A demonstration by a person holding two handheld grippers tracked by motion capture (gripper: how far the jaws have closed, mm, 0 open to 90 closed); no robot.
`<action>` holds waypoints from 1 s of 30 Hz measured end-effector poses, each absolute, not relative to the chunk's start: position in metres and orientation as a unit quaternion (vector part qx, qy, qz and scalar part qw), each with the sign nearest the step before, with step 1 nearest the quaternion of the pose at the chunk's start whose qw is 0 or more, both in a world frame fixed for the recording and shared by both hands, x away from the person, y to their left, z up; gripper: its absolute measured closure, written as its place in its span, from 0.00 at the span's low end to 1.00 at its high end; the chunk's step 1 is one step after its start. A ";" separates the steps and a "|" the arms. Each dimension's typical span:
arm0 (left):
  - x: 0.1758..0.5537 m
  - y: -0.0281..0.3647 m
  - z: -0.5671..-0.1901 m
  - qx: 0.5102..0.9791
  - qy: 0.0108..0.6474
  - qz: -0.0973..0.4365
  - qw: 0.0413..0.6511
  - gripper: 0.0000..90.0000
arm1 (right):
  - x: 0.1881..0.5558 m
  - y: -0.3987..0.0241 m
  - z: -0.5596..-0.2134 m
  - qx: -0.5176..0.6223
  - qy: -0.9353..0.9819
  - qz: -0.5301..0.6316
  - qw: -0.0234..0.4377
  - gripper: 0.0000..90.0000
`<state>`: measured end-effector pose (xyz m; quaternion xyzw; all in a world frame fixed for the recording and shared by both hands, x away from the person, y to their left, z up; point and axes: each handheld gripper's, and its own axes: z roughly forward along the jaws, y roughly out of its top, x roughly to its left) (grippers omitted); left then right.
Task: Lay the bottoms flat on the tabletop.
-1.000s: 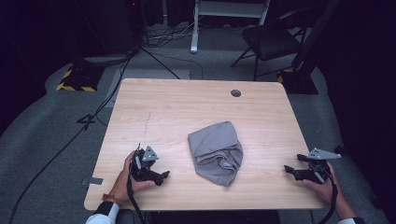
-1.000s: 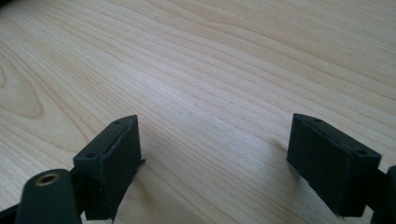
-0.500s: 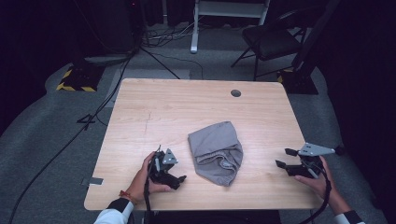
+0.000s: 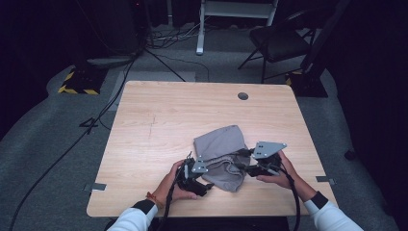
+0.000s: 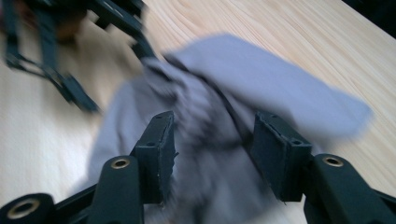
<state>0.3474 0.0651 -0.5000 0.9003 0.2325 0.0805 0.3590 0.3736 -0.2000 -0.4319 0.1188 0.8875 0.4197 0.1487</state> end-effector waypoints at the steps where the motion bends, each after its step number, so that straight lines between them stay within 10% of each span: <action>1: 0.348 0.065 -0.500 0.900 0.232 0.080 0.359 0.27 | 0.373 -0.193 -0.431 0.110 0.889 0.419 0.149 0.56; 7: 0.354 0.067 -0.499 0.897 0.236 0.085 0.363 0.36 | 0.378 -0.163 -0.440 0.086 0.902 0.395 0.151 0.59; 16: 0.364 0.071 -0.495 0.908 0.206 0.094 0.353 0.94 | 0.395 -0.178 -0.445 0.136 0.900 0.368 0.189 0.92; 30: 0.371 0.081 -0.482 0.898 0.209 0.091 0.377 0.98 | 0.394 -0.280 -0.417 0.274 0.849 0.390 0.229 0.93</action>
